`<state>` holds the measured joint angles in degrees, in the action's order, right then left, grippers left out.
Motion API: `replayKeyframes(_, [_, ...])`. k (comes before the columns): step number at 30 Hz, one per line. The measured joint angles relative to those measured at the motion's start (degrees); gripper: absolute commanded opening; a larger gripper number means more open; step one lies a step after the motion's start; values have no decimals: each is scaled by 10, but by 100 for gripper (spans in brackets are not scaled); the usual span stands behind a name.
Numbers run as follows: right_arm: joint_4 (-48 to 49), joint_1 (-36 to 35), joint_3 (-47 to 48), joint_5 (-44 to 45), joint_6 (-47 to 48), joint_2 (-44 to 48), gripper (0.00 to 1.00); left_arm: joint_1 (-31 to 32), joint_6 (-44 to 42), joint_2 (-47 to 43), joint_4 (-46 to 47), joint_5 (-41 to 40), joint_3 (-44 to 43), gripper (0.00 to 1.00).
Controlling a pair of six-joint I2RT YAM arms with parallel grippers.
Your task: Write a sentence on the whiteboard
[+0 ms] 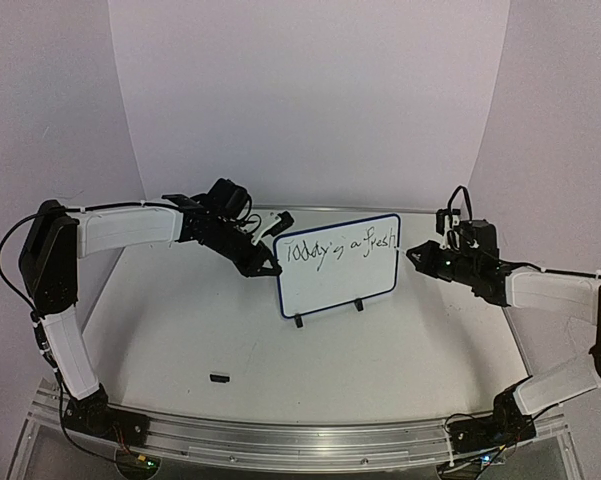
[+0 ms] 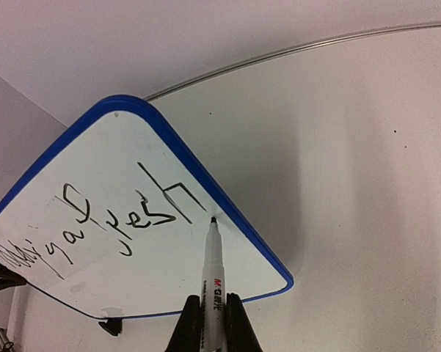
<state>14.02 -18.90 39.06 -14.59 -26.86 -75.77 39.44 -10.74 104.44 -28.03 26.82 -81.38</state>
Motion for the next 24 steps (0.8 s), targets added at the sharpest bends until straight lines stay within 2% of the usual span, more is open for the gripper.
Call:
replayKeyframes(8, [-16, 0, -2, -5, -1, 41, 0, 0, 0, 0, 0, 0, 0, 0])
replayKeyframes(24, [-97, -2, 1, -93, 5, 168, 0, 0, 3, 0, 0, 3, 0, 0])
